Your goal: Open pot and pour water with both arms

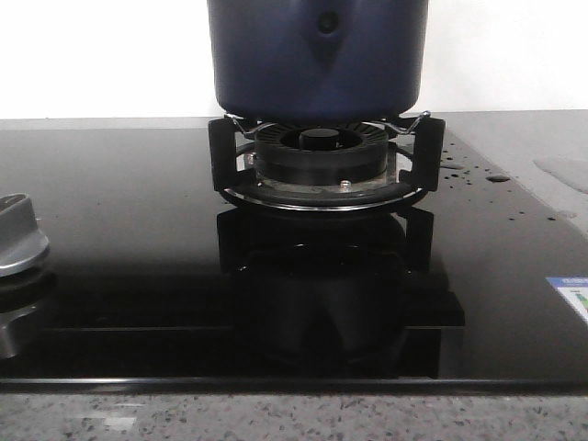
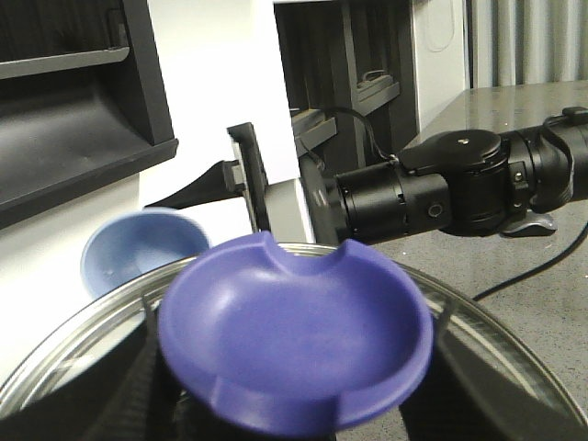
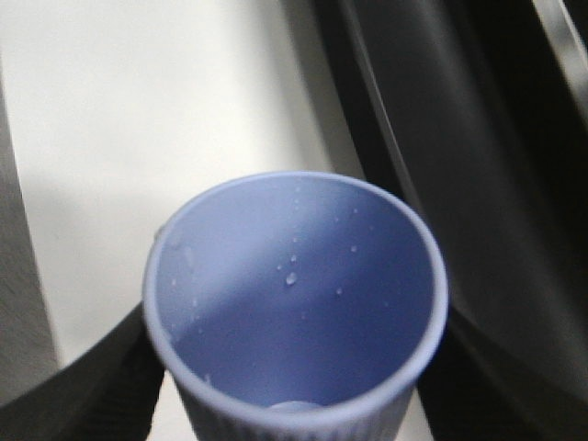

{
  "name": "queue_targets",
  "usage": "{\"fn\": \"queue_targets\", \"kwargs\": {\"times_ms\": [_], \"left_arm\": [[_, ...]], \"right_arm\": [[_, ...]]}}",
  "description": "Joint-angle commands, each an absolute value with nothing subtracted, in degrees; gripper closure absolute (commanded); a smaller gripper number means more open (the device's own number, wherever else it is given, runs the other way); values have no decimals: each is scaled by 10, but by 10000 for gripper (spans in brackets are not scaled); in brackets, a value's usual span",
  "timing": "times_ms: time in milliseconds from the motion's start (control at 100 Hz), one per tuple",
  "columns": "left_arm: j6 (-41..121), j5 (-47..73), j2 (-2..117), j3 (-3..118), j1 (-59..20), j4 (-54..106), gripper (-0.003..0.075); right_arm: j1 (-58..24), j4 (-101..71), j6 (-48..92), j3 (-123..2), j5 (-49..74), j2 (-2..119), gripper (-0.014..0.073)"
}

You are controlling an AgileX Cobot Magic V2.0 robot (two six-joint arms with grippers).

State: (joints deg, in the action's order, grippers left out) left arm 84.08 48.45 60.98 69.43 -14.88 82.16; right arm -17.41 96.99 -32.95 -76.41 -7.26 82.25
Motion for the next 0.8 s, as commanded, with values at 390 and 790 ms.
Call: {"fn": "queue_targets", "kwargs": {"times_ms": [390, 790], "left_arm": [[836, 470, 623, 711, -151, 877, 492], [840, 472, 641, 711, -151, 882, 492]], "right_arm": [[-51, 771, -623, -587, 90, 642, 377], [86, 760, -664, -365, -86, 648, 377]]}}
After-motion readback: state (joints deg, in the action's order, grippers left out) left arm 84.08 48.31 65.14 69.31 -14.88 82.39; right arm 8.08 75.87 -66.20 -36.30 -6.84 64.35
